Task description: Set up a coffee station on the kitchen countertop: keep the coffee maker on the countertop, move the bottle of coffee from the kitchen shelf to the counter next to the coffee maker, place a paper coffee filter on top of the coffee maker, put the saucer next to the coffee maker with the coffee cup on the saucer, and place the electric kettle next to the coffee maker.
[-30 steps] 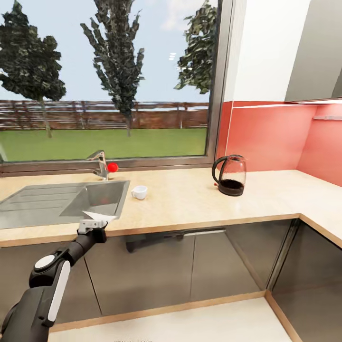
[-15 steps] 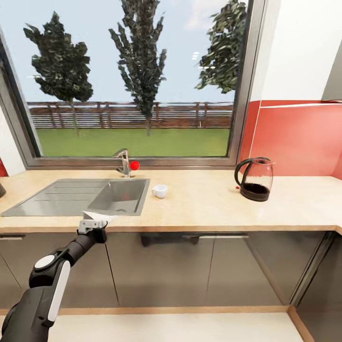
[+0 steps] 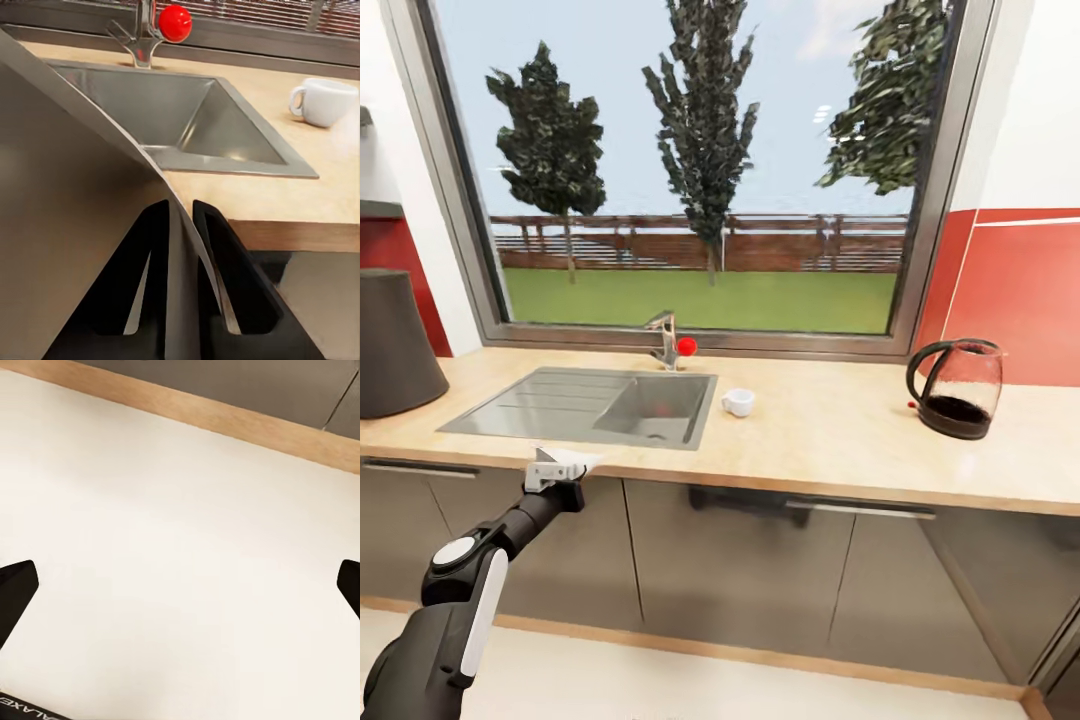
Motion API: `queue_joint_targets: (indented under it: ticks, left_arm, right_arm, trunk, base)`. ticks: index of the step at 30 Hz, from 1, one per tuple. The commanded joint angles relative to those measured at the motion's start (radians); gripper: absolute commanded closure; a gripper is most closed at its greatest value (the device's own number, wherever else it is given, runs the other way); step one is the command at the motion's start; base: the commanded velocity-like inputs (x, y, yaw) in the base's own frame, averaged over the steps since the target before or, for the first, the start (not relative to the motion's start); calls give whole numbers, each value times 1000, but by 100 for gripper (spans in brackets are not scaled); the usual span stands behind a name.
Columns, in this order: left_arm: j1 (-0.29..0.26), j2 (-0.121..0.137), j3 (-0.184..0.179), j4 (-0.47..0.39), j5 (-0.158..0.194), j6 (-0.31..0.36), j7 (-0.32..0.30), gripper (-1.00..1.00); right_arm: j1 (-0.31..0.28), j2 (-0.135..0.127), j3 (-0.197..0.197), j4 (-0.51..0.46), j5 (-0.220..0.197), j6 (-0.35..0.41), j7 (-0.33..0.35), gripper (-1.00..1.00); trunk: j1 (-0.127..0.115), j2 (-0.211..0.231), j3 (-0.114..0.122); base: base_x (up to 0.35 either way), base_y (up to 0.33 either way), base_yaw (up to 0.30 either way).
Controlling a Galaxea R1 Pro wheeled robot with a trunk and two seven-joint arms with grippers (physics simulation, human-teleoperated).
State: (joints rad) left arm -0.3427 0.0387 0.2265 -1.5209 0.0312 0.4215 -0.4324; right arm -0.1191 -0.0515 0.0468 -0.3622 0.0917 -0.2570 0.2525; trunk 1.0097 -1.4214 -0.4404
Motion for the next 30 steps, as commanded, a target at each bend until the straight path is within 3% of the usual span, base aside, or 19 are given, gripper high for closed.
queue_joint_targets:
  ticks: [1,15,25,30]
  left_arm:
    - [-1,0,2,-1,-1,7,-6,100]
    - [-1,1,2,-1,-1,6,-6,100]
    - [-1,1,2,-2,1,6,-8,100]
    - [-1,1,8,-1,1,6,-66,100]
  right_arm:
    - [-1,-1,2,0,9,-4,-2,-100]
    - [-1,-1,2,0,9,-4,-3,-100]
    - [-1,-1,2,0,9,-5,-2,-100]
    - [-1,-1,2,0,9,-5,-2,-100]
  trunk:
    - [0,-1,-1]
    - [0,-1,-1]
    - [0,-1,-1]
    - [0,-1,-1]
  base:
    - [0,0,272]
    - [2,0,271]
    - [104,71,156]
    - [15,9,255]
